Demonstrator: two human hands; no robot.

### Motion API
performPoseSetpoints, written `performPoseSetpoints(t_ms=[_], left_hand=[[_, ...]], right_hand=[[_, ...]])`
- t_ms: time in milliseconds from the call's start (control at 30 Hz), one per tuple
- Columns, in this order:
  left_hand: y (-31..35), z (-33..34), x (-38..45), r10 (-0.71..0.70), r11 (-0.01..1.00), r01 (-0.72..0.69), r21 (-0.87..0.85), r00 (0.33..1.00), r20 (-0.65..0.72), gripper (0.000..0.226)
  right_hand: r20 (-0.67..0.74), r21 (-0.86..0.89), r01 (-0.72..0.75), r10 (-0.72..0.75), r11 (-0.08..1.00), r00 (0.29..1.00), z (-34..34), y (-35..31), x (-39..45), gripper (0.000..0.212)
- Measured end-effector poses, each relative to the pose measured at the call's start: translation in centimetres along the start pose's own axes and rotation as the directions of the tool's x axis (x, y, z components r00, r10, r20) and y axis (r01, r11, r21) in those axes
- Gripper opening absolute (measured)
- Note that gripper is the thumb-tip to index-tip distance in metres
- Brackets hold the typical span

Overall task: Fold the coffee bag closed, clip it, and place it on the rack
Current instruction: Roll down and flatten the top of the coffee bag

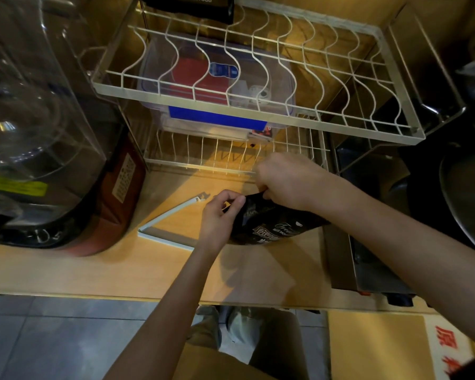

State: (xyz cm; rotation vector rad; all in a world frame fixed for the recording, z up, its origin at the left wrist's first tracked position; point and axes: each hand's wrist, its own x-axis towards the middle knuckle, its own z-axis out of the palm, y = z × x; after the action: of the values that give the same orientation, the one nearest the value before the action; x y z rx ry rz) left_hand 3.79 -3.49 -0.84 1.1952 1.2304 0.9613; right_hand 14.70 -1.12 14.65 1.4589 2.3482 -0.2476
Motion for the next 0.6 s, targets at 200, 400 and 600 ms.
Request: performPoseSetpoints(t_ms=[200,400,600], left_hand=[[-0.5,-1.5,-0.5,-0.088,0.99,0.105,-0.095,0.981,0.173,0.028],[-0.6,-1.7,0.1,-0.07,0.976,0.111,-0.186,0.975,0.21,0.034],[-0.7,-1.8,0.5,-0.099,0.968,0.136,-0.209,0.979,0.18,0.026]], right_hand=[[0.017,0.077,-0.006,0.005,0.997,1.0,0.1,0.3,0.0,0.011],[0.035,0.092,0.011,-0.015,0.996,0.999,-0.3,-0.1,0.4,0.012],[0.151,-0.025,-0.02,0.023,1.0,0.988,-1.4,-0.3,0.2,0.024]])
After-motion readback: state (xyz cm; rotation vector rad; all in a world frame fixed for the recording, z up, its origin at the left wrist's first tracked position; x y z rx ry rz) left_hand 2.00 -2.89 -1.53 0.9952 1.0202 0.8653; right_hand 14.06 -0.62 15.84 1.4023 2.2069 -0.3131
